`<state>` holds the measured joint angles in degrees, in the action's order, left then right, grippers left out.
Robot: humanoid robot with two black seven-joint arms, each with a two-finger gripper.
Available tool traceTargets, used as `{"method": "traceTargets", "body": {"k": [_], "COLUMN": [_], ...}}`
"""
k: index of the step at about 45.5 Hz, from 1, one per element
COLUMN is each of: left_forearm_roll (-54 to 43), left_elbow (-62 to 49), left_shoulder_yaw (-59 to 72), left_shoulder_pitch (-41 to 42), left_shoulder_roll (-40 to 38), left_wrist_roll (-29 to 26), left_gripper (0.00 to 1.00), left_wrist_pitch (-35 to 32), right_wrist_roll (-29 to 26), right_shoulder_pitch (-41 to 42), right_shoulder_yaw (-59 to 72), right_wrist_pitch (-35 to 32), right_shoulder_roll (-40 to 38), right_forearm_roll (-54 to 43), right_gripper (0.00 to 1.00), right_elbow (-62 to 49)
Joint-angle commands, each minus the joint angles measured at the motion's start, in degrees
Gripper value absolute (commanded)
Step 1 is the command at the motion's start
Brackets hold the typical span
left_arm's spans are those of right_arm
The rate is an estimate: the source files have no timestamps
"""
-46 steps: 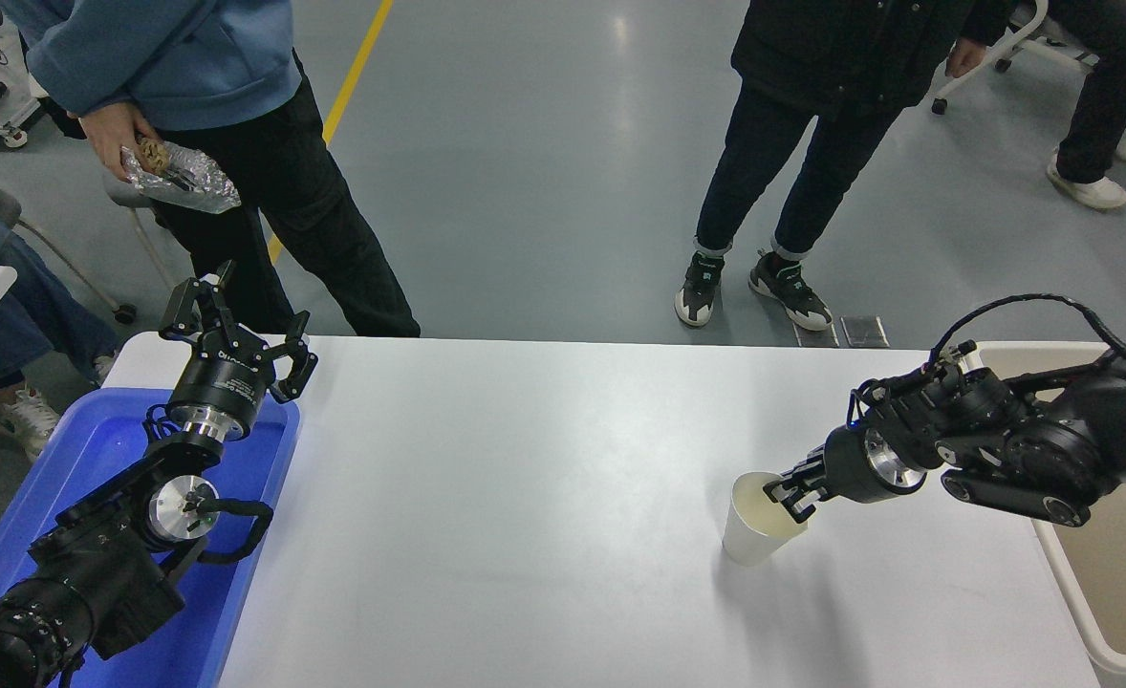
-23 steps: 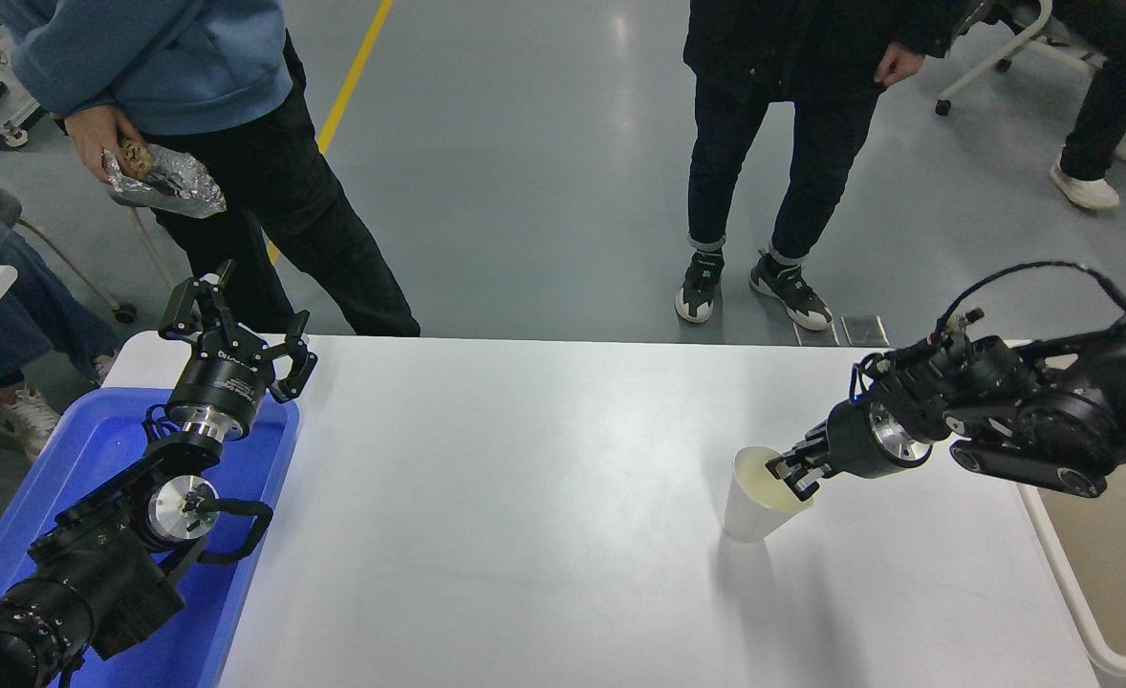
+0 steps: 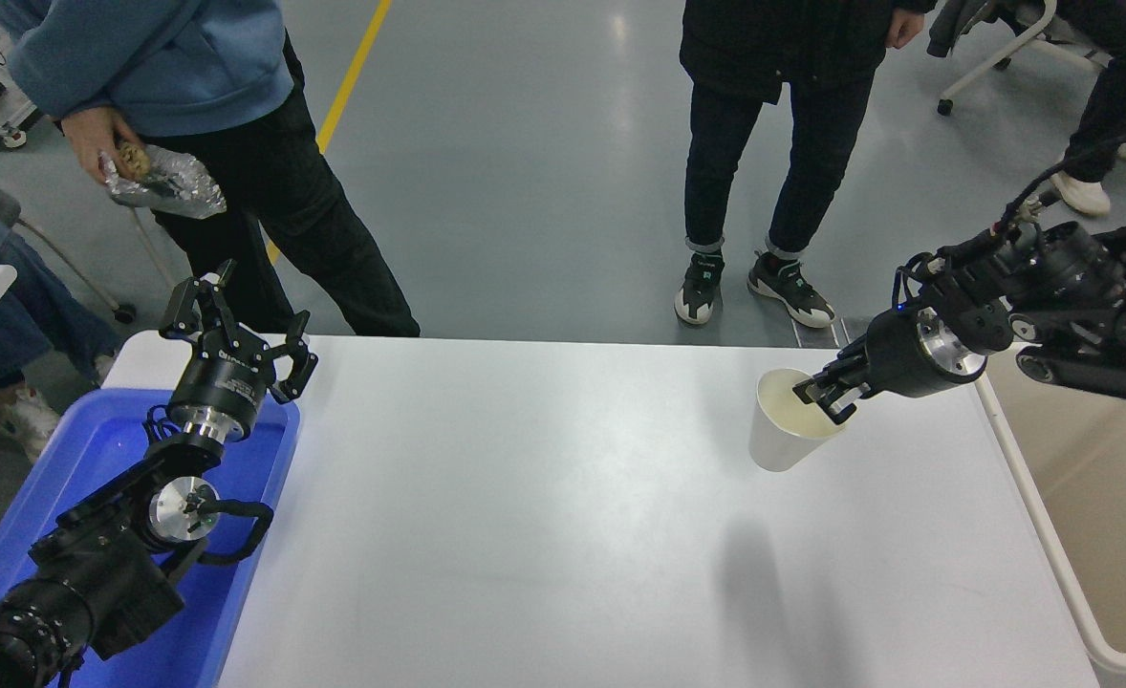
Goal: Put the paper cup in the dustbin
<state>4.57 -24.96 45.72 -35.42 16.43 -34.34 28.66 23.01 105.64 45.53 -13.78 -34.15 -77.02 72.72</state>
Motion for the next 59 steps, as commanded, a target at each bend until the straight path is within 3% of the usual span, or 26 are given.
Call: {"method": "traceTargets", "body": {"k": [1, 13, 38, 59], "left_forearm_roll": [0.0, 0.0, 0.0, 0.0], "left_elbow": [0.0, 0.0, 0.0, 0.0], "left_shoulder_yaw": [-0.02, 0.07, -0.02, 0.07], "left_shoulder_pitch": [0.0, 0.0, 0.0, 0.0], "left_shoulder_roll": [0.0, 0.0, 0.0, 0.0], "left_wrist_roll": [-0.02, 0.07, -0.02, 0.07], "left_gripper": [1.0, 1.0, 1.0, 1.0], "left_wrist_pitch": [0.0, 0.0, 0.0, 0.0], "right_wrist_roll": [0.01, -0.16, -0.07, -0.07], "right_shoulder_pitch": [7.03, 4.93, -2.45, -15.9], "right_shoulder_yaw": [0.7, 0.88, -0.96, -11.16], "right_wrist_pitch": [-3.27, -2.83, -0.98, -0.19], "right_shoulder_roll": [-2.06, -3.56, -16.04, -23.77], "right_forearm_roll": [-0.06, -0.33, 0.9, 1.78], "right_gripper": [0.0, 0.0, 0.0, 0.0], "right_elbow": [2.33, 1.54, -6.27, -13.84]}}
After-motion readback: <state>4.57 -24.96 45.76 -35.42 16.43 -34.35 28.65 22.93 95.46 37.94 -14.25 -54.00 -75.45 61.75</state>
